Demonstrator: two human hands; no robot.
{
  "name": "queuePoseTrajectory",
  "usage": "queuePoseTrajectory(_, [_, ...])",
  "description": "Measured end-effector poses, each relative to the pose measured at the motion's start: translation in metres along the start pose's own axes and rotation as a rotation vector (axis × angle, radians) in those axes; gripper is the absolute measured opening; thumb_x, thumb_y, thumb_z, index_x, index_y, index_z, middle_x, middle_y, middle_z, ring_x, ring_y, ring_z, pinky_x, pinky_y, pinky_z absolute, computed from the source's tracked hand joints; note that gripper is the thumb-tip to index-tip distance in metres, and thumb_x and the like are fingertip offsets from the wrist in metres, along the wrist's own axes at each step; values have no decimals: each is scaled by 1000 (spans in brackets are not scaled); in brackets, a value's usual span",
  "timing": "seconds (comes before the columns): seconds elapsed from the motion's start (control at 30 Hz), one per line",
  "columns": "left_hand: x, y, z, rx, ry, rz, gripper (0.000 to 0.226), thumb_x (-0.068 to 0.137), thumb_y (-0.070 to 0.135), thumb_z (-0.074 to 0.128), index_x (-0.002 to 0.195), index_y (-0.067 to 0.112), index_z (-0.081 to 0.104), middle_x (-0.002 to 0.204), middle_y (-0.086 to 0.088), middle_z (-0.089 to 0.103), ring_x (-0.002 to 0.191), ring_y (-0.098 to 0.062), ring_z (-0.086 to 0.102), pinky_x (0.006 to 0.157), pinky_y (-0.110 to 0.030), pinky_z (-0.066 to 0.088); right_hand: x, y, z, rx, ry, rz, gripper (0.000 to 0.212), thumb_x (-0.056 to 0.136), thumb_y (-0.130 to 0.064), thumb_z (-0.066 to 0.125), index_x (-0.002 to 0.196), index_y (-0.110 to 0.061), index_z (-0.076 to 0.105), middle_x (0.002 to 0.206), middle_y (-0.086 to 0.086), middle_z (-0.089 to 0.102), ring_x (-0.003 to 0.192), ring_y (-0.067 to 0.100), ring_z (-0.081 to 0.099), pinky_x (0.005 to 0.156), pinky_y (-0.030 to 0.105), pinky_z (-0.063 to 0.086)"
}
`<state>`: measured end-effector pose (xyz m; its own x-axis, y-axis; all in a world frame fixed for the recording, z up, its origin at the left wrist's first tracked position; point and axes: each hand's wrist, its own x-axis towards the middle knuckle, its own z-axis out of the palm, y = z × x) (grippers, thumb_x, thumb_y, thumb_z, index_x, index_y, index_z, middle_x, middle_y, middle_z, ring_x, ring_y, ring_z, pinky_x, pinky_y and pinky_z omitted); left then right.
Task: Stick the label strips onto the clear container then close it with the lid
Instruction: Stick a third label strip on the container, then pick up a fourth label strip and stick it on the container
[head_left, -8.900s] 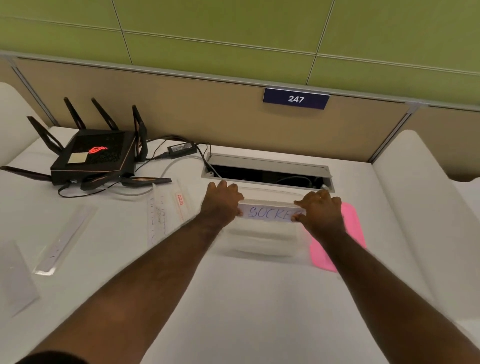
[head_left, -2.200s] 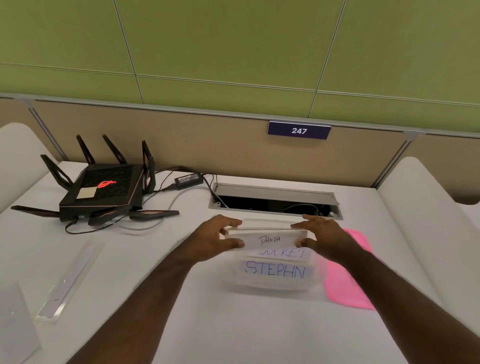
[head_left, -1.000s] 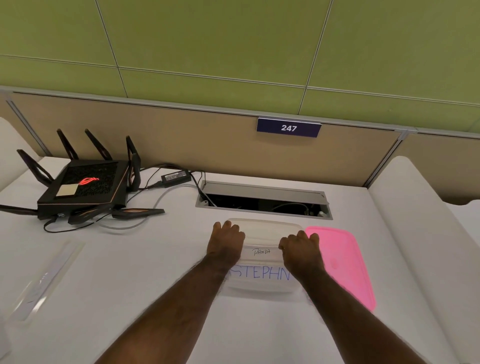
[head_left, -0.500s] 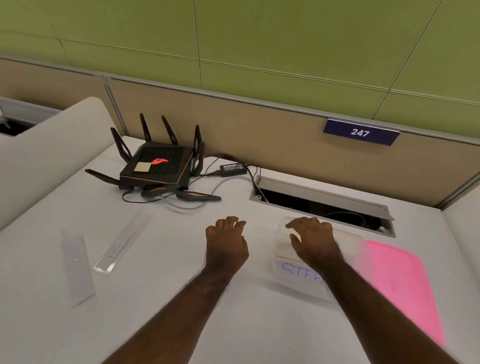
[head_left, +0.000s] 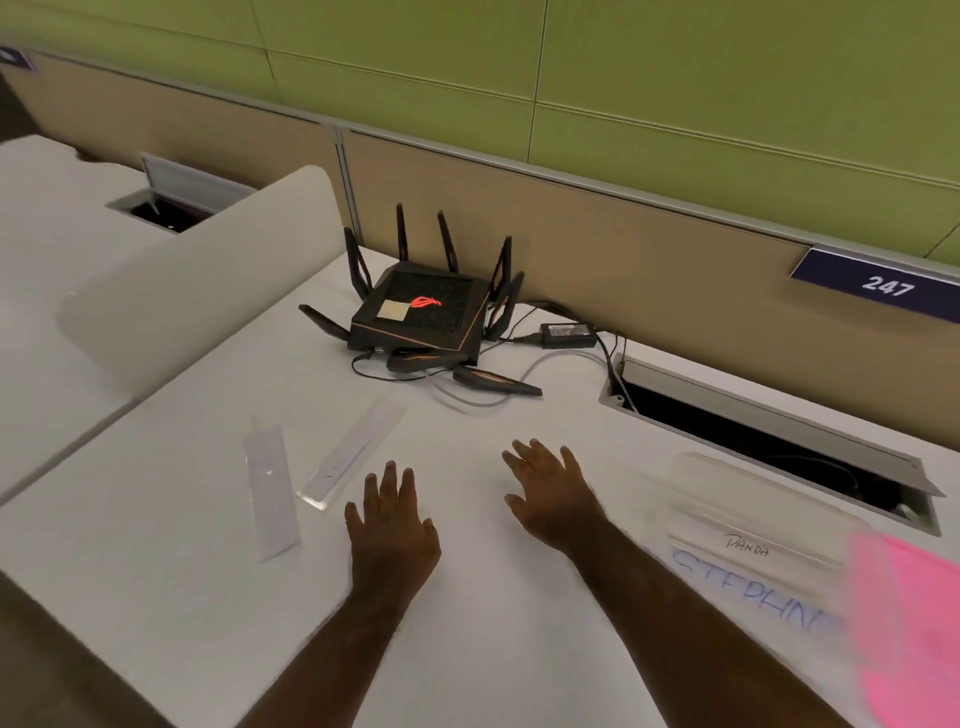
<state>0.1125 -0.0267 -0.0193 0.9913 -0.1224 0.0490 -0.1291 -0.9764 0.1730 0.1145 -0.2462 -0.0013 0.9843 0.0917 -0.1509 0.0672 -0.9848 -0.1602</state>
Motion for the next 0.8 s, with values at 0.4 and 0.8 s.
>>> queuePoseTrajectory(0.4, [12, -96, 3, 230, 121, -33, 73, 78, 28, 70, 138, -5, 44, 145, -30, 40, 134, -51, 37, 102, -74, 30, 83, -96, 38, -96, -82, -224, 75, 93, -55, 37, 153, -24, 5, 164, 0, -2, 150, 21, -6, 114, 55, -13])
queuePoseTrajectory(0.8, [59, -113, -10, 225, 261, 17, 17, 76, -3, 67, 89, 1, 76, 76, -20, 74, 96, -43, 70, 89, -79, 36, 123, -148, 51, -63, -141, -286, 80, 92, -50, 49, 153, -23, 5, 164, 0, -1, 150, 25, -1, 116, 56, -2])
